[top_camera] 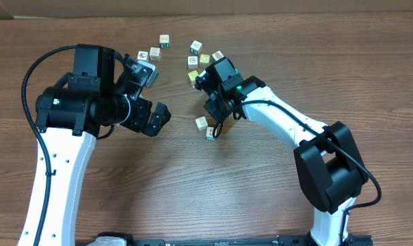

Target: Form a circle

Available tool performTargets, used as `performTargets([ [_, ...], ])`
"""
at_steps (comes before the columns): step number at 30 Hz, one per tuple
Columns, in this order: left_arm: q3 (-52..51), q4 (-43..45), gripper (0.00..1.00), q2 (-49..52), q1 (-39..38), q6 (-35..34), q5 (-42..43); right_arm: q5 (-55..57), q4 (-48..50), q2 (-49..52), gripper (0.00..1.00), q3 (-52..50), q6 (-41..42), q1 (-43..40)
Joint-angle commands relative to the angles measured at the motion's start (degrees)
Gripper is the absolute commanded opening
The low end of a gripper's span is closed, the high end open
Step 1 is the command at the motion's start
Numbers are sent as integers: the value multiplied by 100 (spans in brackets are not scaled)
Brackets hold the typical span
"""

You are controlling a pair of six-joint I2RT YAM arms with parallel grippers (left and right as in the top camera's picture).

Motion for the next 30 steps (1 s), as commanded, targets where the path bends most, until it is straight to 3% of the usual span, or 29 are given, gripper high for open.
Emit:
performTargets([
  [1, -20, 2, 99, 31, -2, 129, 105, -149, 37, -142, 4, -55, -452, -15],
  [11, -20, 2, 100, 31, -2, 129, 107, -330, 404, -136, 4, -457, -793, -17],
  [30, -20, 2, 99, 31, -2, 129, 105, -319, 964, 11, 4, -496, -566, -26],
])
